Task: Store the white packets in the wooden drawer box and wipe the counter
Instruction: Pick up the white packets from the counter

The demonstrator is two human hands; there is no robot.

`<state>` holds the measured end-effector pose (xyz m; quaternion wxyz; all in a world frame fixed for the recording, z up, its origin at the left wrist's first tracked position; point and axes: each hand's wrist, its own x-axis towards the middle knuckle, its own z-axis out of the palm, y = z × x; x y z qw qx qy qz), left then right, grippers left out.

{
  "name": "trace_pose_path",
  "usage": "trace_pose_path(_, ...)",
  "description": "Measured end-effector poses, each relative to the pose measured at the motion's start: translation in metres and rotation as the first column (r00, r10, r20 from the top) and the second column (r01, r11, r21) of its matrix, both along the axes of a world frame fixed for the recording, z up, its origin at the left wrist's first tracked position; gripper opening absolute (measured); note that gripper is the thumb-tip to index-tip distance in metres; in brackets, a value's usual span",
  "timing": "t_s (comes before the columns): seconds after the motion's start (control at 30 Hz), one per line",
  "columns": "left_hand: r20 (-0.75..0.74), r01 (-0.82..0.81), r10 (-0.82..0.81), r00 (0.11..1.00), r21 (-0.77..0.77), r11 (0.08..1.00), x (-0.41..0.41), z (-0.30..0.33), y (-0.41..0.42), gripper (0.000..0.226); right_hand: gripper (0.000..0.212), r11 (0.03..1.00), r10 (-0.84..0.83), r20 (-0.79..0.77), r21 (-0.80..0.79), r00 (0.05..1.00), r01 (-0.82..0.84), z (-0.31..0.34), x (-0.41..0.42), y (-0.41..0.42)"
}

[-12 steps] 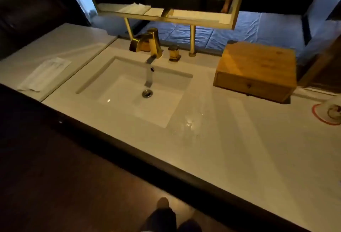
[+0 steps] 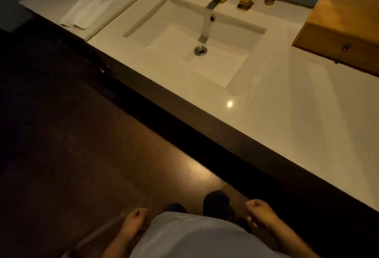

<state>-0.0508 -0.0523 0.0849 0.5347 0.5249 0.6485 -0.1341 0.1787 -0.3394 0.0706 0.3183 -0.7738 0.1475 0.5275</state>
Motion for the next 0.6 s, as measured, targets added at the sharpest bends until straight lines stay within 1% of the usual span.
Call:
trace_pose_path(0.03, -0.003, 0.012, -0.012, 1.0, -0.019, 1.0, -0.01, 0.001, -0.001, 0.016, 0.02, 1.0, 0.017, 0.026, 0.008, 1.0, -0.017, 0.006, -0.006, 0.007)
trace_pose_path(0.1, 0.023, -0.015, 0.016, 1.0, -0.043, 0.999, -0.031, -0.003, 0.002, 0.02, 0.02, 0.999, 0.018, 0.038, 0.047, 0.999, -0.02, 0.003, -0.024, 0.013)
trace_pose_path(0.17, 0.006, 0.007, -0.007, 1.0, -0.057, 0.998, -0.047, -0.008, 0.012, 0.021, 0.015, 0.999, 0.02, 0.076, 0.024, 0.997, -0.022, 0.006, -0.037, 0.023)
trace_pose_path(0.2, 0.009, 0.031, -0.031, 0.999, -0.076, 0.997, -0.057, -0.009, 0.016, 0.018, 0.014, 1.0, 0.013, 0.071, 0.015, 0.997, -0.015, 0.007, -0.048, 0.027)
trace_pose_path(0.3, 0.018, 0.09, -0.089, 0.996, -0.077, 0.993, -0.095, -0.013, 0.03, 0.013, 0.03, 1.0, -0.009, 0.131, -0.011, 0.991, 0.011, -0.001, -0.09, 0.037)
trace_pose_path(0.4, 0.039, 0.13, -0.127, 0.991, -0.096, 0.987, -0.133, -0.012, 0.046, 0.022, 0.031, 0.998, -0.006, 0.171, -0.057, 0.985, 0.016, -0.003, -0.14, 0.052)
trace_pose_path(0.47, 0.065, 0.12, -0.114, 0.991, -0.098, 0.988, -0.155, -0.01, 0.056, 0.021, 0.028, 0.996, -0.04, 0.153, -0.068, 0.987, 0.051, -0.003, -0.17, 0.058)
trace_pose_path(0.53, 0.076, 0.093, -0.086, 0.993, -0.093, 0.991, -0.171, -0.006, 0.066, 0.019, 0.026, 0.994, -0.031, 0.138, -0.1, 0.99, 0.045, -0.004, -0.195, 0.061)
trace_pose_path(0.6, 0.095, 0.056, -0.047, 0.994, -0.096, 0.994, -0.183, -0.001, 0.078, 0.023, 0.027, 0.99, -0.046, 0.137, -0.123, 0.99, 0.063, -0.005, -0.215, 0.067)
